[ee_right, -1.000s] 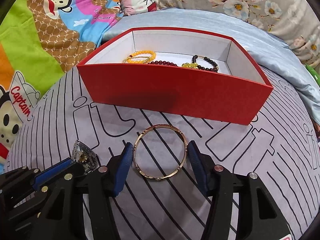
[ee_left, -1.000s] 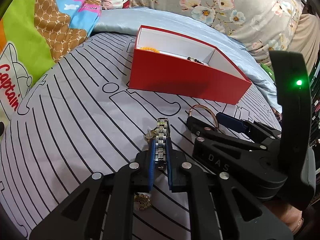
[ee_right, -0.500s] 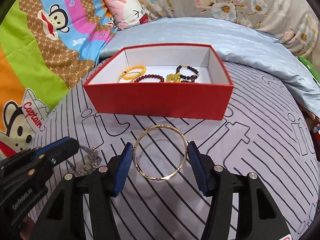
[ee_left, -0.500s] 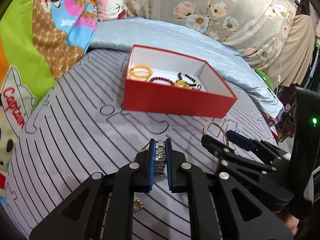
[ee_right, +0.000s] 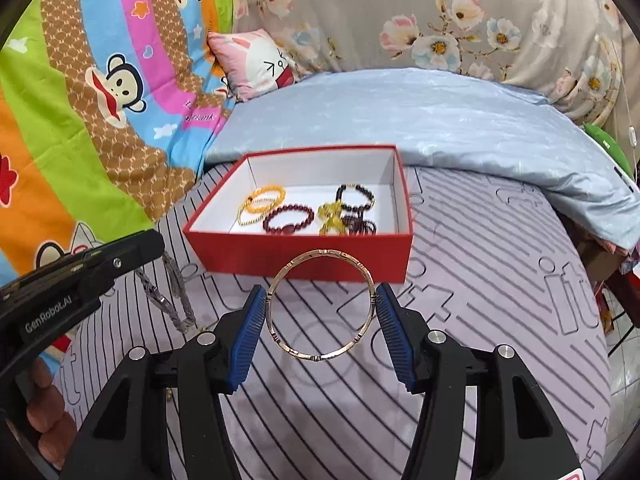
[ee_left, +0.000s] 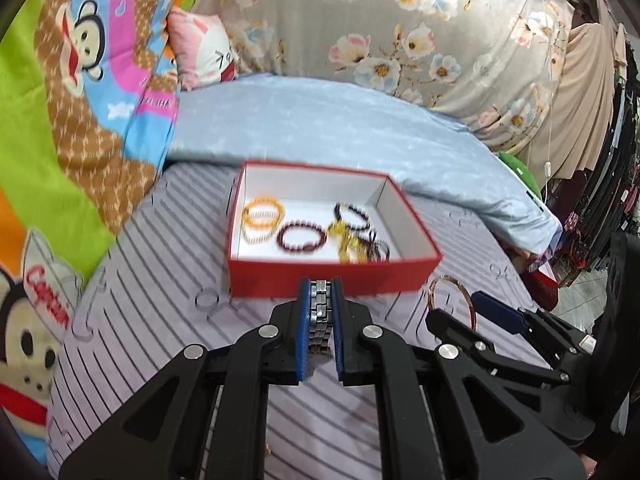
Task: Organize jewelry
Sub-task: 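Carry the watch and bangle into the red box and open both grippers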
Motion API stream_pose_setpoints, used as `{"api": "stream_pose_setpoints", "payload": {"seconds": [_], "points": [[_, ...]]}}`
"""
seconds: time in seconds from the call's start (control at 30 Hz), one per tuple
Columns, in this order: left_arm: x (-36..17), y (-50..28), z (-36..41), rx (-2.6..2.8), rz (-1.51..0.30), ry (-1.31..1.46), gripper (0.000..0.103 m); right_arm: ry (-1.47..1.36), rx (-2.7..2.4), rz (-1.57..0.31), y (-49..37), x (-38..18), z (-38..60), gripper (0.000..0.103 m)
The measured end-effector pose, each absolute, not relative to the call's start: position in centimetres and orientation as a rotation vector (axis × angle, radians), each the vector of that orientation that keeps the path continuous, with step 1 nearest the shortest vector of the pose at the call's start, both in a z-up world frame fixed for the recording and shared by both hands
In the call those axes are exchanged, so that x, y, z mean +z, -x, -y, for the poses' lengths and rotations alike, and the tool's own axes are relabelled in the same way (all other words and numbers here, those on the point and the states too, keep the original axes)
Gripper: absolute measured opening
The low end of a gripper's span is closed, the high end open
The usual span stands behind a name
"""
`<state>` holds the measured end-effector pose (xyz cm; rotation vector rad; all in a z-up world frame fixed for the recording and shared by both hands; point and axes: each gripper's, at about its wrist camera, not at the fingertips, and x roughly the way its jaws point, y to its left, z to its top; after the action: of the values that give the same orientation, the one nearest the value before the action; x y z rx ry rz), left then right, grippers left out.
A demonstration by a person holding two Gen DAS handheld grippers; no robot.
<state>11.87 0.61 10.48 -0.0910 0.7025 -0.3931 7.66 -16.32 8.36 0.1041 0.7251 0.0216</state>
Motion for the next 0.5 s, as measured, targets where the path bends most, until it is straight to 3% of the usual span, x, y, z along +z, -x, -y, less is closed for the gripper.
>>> {"api": "stream_pose_setpoints", "payload": {"seconds": [0.5], "points": [[12.0,-21.0,2.2,-0.344,-0.659,0.038,0.010,-0.106,0.029,-0.671,-17.1,10.6,18.2,0.054]]}}
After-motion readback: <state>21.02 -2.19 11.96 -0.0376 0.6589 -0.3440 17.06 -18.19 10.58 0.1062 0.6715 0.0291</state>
